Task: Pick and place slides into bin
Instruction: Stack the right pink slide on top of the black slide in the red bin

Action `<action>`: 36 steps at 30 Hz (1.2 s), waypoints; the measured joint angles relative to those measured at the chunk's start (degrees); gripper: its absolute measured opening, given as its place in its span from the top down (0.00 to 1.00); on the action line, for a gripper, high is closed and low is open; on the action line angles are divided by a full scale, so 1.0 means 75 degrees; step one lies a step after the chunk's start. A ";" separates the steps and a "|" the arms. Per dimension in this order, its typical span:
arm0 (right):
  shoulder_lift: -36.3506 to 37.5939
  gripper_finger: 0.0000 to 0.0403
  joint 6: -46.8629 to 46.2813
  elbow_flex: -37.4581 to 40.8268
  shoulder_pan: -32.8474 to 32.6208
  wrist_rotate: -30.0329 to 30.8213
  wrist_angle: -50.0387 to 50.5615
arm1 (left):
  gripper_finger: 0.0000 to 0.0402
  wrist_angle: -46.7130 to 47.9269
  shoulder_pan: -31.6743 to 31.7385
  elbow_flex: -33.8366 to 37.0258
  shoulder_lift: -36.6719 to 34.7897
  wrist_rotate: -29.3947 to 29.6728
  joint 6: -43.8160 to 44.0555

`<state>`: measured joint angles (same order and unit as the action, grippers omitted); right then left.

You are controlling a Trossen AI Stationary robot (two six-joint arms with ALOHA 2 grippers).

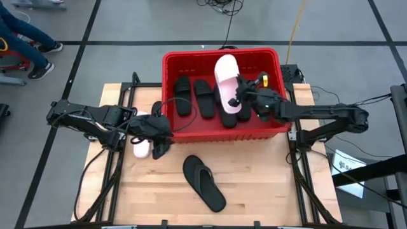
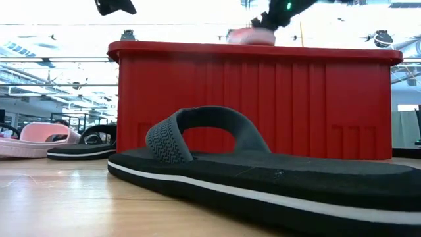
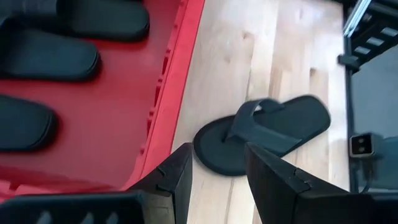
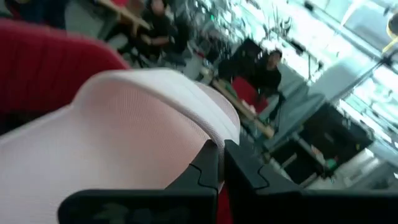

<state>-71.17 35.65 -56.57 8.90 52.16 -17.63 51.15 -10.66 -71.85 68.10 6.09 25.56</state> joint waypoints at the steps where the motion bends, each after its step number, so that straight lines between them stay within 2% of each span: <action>1: -0.0086 1.00 -0.0151 0.0119 0.0129 -0.0090 -0.0017 | 0.65 -0.0084 0.0000 0.0000 0.0000 0.0000 0.0000; 6: -0.0512 1.00 -0.0476 0.0801 0.0472 -0.0190 -0.0330 | 0.65 -0.0607 0.0000 0.0000 0.0000 0.0003 -0.0017; 13: -0.1106 1.00 -0.0267 0.1695 0.0630 -0.0177 -0.1853 | 0.65 -0.1140 0.0000 0.0000 0.0000 0.0012 -0.0169; 18: -0.1486 1.00 -0.0516 0.2138 0.0741 -0.0172 -0.2447 | 0.65 -0.1268 0.0009 0.0000 0.0000 0.0041 -0.0175; 26: -0.2290 1.00 -0.0703 0.2353 0.0922 -0.0225 -0.2592 | 0.65 -0.1450 0.0017 0.0000 0.0000 0.0198 -0.0172; 36: -0.2517 1.00 -0.1238 0.2357 0.1154 -0.0207 -0.2655 | 0.65 -0.1581 0.0017 0.0000 0.0000 0.0201 -0.0157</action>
<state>-90.05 26.37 -38.89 17.55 50.61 -37.54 39.29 -10.52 -71.85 68.10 7.60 24.38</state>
